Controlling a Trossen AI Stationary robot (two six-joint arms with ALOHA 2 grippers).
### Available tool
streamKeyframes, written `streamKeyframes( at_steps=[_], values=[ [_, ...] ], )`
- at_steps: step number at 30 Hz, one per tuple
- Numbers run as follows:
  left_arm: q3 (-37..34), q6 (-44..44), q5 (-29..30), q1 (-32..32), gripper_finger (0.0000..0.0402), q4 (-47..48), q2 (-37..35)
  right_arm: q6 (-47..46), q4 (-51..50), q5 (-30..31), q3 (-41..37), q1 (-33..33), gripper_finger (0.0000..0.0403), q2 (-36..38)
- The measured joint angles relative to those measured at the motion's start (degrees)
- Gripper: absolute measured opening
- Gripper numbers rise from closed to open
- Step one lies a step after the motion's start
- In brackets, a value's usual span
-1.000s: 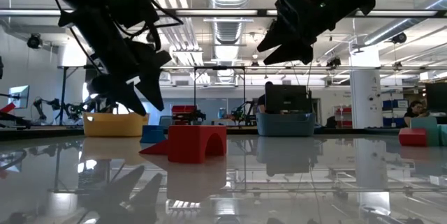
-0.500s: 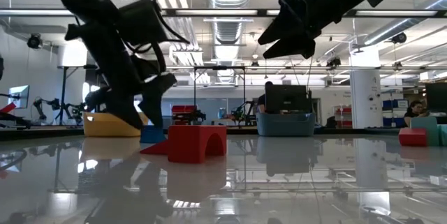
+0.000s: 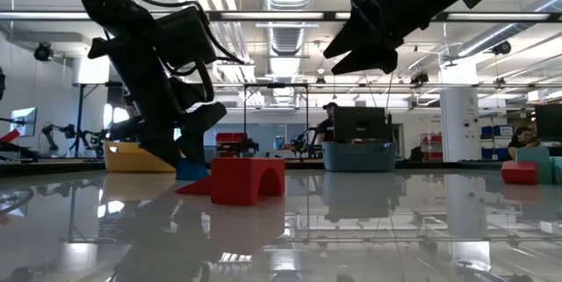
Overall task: Sort & place blocks by color
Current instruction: Put the top blue block into the yellow bin
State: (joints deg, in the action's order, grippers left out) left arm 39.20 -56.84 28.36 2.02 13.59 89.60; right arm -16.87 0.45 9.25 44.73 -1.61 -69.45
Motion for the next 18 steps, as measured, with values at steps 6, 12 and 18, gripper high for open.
streamKeyframes(
  at_steps=[6,12,18],
  values=[
    [-0.09,0.09,0.85,0.0,0.0119,-0.3,0.0,0.23,-0.11,-0.03,-0.09,0.0,0.0254,0.0],
    [0.11,6.62,2.57,-1.5,0.012,-6.71,-0.74,2.77,1.49,-0.04,-1.63,0.0,0.0254,0.0],
    [0.11,25.76,1.09,-7.23,0.0127,-23.04,-3.14,8.66,9.53,-0.61,-6.95,1.65,0.0254,-0.02]
  ],
)
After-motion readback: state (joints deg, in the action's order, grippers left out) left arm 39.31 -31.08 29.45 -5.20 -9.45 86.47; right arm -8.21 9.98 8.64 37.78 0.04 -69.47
